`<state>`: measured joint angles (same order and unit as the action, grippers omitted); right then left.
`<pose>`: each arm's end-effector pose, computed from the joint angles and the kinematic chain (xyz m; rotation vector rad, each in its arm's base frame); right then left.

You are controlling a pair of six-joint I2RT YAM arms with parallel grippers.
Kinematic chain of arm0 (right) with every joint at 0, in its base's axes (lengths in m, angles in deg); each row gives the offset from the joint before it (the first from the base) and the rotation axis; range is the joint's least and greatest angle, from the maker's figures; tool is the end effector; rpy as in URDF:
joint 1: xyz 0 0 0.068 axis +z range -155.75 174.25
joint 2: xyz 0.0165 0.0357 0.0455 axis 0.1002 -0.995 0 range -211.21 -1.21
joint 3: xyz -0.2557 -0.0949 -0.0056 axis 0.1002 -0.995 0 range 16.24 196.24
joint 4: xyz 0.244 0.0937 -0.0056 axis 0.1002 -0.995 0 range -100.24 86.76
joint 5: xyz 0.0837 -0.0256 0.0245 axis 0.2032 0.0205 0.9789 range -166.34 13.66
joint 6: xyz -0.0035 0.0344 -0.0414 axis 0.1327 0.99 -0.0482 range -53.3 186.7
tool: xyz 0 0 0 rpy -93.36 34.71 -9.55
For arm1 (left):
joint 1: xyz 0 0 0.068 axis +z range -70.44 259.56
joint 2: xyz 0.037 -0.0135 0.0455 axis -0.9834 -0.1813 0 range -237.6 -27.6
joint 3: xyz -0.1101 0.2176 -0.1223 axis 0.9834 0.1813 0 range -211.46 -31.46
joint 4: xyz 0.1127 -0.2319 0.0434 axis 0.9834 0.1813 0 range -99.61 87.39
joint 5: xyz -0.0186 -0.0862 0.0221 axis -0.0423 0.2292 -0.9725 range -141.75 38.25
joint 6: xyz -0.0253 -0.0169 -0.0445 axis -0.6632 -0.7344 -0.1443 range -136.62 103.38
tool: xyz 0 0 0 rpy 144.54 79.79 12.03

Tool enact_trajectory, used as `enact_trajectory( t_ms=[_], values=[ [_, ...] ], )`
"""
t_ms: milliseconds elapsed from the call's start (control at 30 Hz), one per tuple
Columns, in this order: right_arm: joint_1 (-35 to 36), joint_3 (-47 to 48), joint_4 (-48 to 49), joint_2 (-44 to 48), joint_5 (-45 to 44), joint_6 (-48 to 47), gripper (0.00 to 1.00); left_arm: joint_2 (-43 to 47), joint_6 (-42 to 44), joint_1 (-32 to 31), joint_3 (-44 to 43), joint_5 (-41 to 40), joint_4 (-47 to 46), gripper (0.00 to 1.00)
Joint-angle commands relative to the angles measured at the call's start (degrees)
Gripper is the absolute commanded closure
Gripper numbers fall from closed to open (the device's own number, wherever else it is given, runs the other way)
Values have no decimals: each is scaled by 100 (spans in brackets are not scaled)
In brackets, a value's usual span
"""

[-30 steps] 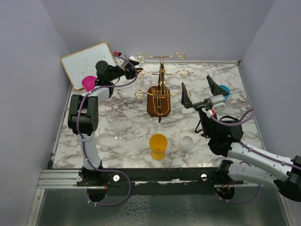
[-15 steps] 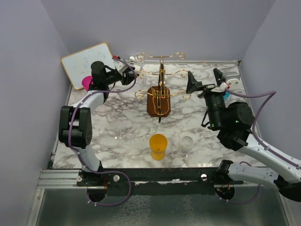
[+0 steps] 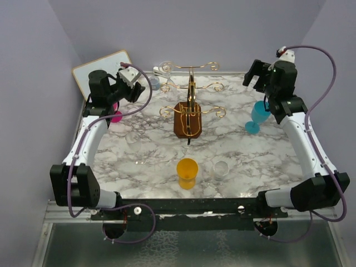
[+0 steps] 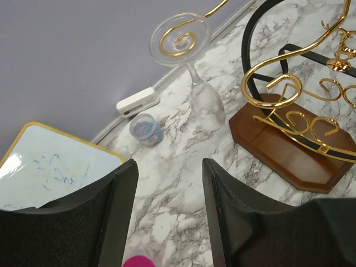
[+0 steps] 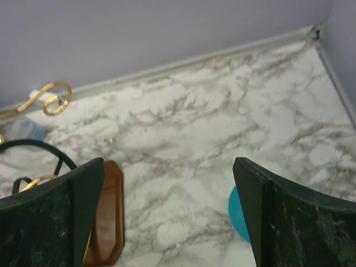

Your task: Place the wine glass upside down on the wine glass rack

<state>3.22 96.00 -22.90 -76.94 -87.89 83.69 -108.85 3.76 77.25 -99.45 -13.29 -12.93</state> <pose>0.2973 0.0397 0.4170 0.2686 1.8201 0.1317 0.3313 -0.0355 0.3590 0.7983 1.5224 -0.3505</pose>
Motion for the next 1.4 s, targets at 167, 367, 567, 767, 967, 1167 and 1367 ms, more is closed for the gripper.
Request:
enact_trajectory(
  t_ms=[167, 367, 567, 767, 967, 1167, 1367],
  values=[
    [-191, -867, -805, 466, 76, 705, 1, 861, -479, 37, -600, -1631, 2213, 40],
    [-300, -1322, -750, 713, 357, 560, 1, 862, -548, 37, -1575, -2376, 3678, 36],
    [-300, -1683, -809, 1048, 608, 381, 1, 454, -9, 92, -2393, -2877, 5562, 38],
    [-302, -1831, -804, 1407, 987, 252, 1, 184, 169, 698, -2212, -3334, 5779, 40],
    [-302, -1769, -714, 1577, 1502, 204, 1, -879, 344, 1376, -3160, -2308, 6287, 45],
    [-302, -1689, -672, 1749, 1773, 190, 1, -1688, 97, 1653, -3856, -2687, 5986, 46],
    [-300, -1638, -688, 1869, 1893, 143, 0, -2513, -66, 1851, -4308, -2908, 5736, 49]
  ],
)
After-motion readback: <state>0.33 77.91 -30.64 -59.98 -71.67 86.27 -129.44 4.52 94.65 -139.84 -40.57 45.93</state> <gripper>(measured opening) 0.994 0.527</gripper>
